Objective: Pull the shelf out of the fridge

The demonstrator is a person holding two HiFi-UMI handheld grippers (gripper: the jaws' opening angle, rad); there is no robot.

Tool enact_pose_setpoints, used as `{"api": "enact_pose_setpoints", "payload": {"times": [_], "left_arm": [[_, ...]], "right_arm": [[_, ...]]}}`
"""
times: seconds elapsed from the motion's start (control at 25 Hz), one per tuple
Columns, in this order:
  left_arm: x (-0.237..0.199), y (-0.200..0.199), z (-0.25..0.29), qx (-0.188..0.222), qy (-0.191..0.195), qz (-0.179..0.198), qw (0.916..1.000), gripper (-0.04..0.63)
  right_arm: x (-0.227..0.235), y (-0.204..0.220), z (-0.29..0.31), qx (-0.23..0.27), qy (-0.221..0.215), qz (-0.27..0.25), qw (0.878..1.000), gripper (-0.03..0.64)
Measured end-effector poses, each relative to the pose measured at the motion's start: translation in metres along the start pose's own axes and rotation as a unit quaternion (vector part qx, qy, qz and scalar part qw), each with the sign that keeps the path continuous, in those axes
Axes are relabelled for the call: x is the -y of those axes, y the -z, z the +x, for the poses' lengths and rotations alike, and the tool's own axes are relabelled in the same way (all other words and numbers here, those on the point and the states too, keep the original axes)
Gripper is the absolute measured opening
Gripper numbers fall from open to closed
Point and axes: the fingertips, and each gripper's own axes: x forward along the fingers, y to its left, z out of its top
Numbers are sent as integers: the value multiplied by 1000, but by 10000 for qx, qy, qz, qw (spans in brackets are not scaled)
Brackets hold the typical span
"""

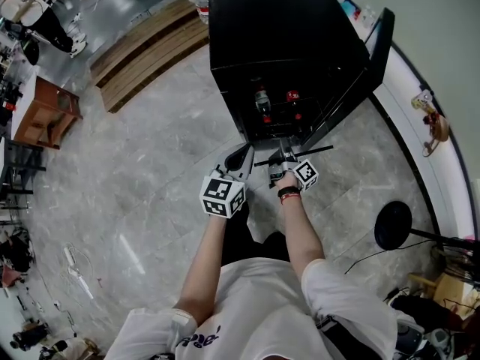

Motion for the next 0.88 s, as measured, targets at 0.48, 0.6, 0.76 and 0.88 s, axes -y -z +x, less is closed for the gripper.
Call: {"api": "enact_pose_setpoints", "payload": {"times": [0.48, 0.6, 0.76, 0.88], "left_arm": [[61, -16, -61, 243, -388, -203, 9987, 18], [75, -16, -79, 283, -508, -252, 9980, 18], [97, -20, -106, 313, -710, -279, 9966, 18], [113, -29, -128, 325, -838, -237, 9957, 18]], "right_arm": [[-70, 6, -99, -723, 89, -703, 9949, 23], [-91, 7, -126, -842, 55, -837, 9929, 23], [-127, 7, -161, -1002, -50, -934, 9906, 23], [-154, 7, -185, -1058, -128, -970, 9896, 23]]}}
